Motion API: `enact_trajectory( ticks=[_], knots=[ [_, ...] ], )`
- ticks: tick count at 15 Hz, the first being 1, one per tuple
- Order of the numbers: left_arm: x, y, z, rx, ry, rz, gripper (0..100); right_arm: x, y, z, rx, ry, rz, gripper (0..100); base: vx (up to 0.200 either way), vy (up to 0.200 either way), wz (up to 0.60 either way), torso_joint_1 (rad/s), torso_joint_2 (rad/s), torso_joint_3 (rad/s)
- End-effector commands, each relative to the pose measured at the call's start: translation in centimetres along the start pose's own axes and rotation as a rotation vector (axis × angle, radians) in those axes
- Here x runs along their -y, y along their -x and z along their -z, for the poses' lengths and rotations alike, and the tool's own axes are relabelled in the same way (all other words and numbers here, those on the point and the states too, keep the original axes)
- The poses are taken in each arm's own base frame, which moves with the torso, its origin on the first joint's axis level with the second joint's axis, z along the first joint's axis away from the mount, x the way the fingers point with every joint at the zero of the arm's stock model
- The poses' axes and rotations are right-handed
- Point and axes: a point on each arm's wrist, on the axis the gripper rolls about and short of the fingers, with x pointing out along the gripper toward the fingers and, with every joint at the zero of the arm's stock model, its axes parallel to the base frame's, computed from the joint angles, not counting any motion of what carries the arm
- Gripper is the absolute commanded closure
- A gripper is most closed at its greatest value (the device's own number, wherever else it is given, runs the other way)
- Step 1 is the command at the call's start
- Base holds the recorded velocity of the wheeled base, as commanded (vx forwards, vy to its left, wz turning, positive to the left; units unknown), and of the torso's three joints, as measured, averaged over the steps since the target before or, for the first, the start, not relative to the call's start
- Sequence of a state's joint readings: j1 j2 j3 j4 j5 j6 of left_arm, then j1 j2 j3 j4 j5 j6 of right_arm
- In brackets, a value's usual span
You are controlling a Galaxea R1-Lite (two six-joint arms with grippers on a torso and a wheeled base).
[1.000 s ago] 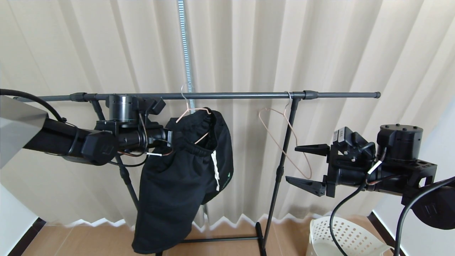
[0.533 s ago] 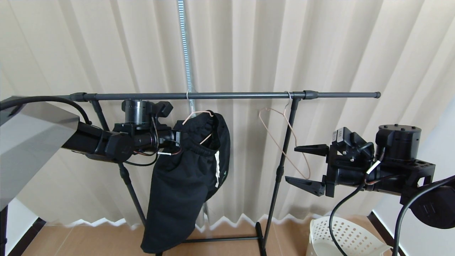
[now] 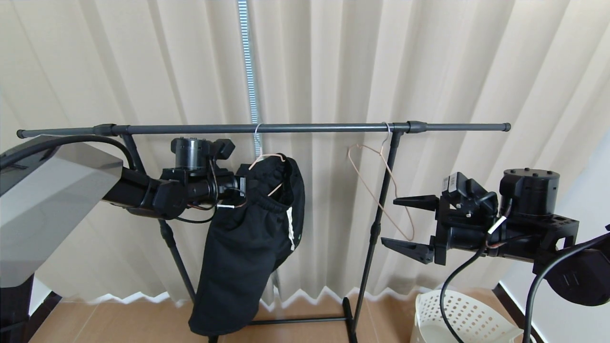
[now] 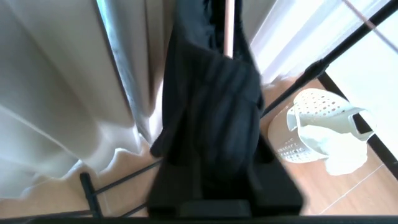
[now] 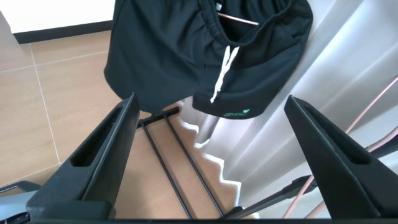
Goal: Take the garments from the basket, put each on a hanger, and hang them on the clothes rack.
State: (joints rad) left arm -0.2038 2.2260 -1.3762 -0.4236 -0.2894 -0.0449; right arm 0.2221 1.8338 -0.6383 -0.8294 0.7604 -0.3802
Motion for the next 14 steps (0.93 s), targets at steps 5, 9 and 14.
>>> enact_trajectory(
  ticks=[5,9,14],
  knots=[
    [1.5,4.8,-1.7,0.033,-0.011,0.005,0,-0.1,0.3,-0.4,0.009,0.009,0.003,0,0.0,0.0,0.0,0.0,0.0,0.0],
    [4.2,14.6,-1.8,0.077,-0.023,0.0,0,-2.8,5.2,-5.4,0.116,-0.033,0.166,0,0.0,0.0,0.0,0.0,0.0,0.0],
    [8.1,27.9,3.7,0.181,-0.094,0.025,0,-10.2,13.8,-6.1,0.104,-0.151,0.494,0,0.0,0.0,0.0,0.0,0.0,0.0]
  ],
)
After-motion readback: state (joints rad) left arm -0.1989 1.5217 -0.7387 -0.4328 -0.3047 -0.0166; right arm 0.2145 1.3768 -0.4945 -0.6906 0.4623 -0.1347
